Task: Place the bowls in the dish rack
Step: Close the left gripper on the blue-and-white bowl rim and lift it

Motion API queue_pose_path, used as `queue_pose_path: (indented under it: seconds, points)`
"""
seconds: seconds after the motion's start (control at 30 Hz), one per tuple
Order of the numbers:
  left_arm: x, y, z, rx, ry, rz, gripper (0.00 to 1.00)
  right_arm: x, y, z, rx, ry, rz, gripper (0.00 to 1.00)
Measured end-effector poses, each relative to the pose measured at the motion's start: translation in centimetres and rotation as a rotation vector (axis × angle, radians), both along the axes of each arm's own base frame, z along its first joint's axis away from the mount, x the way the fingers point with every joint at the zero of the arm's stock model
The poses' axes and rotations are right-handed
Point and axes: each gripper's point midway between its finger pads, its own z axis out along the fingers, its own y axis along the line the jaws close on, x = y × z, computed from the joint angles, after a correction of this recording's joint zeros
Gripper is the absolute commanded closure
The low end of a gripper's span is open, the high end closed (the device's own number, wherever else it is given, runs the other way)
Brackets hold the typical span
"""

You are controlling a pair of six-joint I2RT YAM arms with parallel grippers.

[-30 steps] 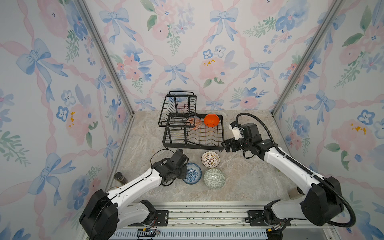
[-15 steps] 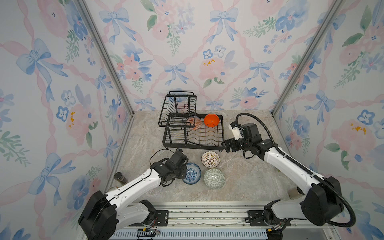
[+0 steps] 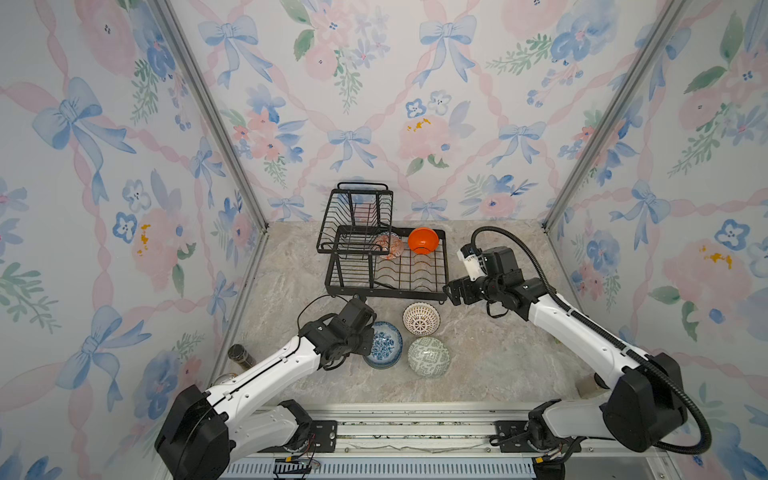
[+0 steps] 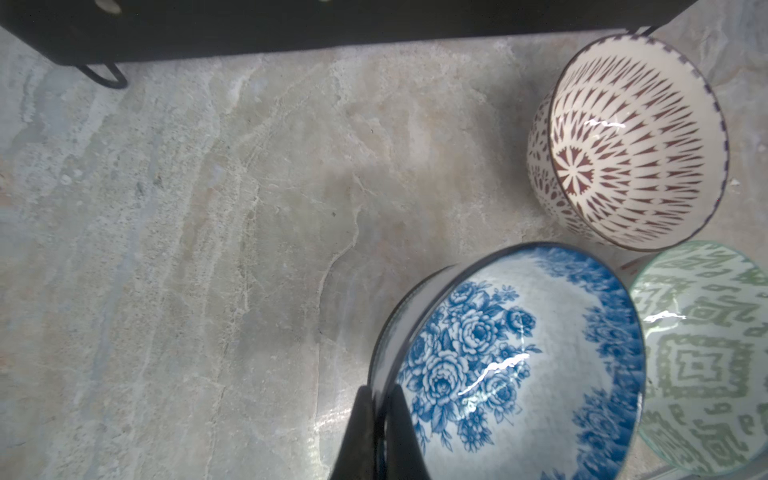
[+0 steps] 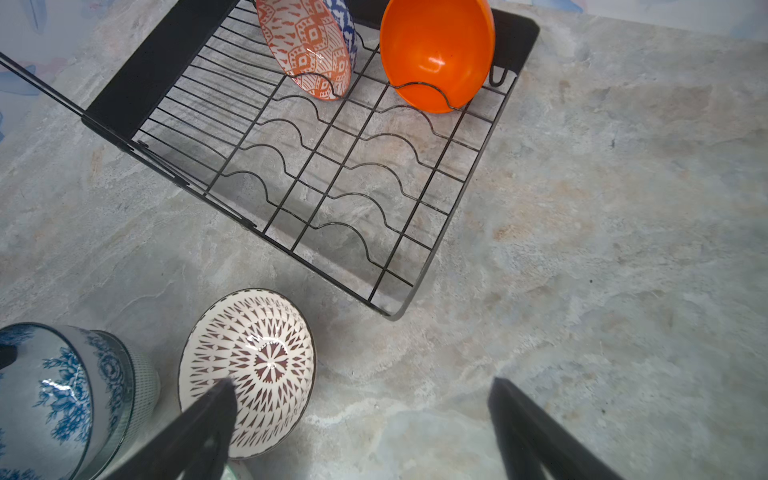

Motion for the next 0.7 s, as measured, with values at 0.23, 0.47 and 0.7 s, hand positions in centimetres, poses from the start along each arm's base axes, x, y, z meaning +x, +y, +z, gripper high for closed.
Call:
queue_pose_path:
  seconds: [0.23,0.47,0.7]
  points:
    - [0.4,-0.2,1.7,-0.027,-0.044,-0.005,1.0,0.0,0.0,0.0,0.0,0.001,0.001,0.03]
    - [0.5,-0.3,2.6,-0.028,-0.07,-0.018,1.0,-0.1,0.1,0.1,0.005,0.004,0.006,0.03]
    - [1.5,-0.3,5.1,-0.038,-0.146,-0.003,1.0,-0.2,0.3,0.1,0.011,0.007,0.013,0.03]
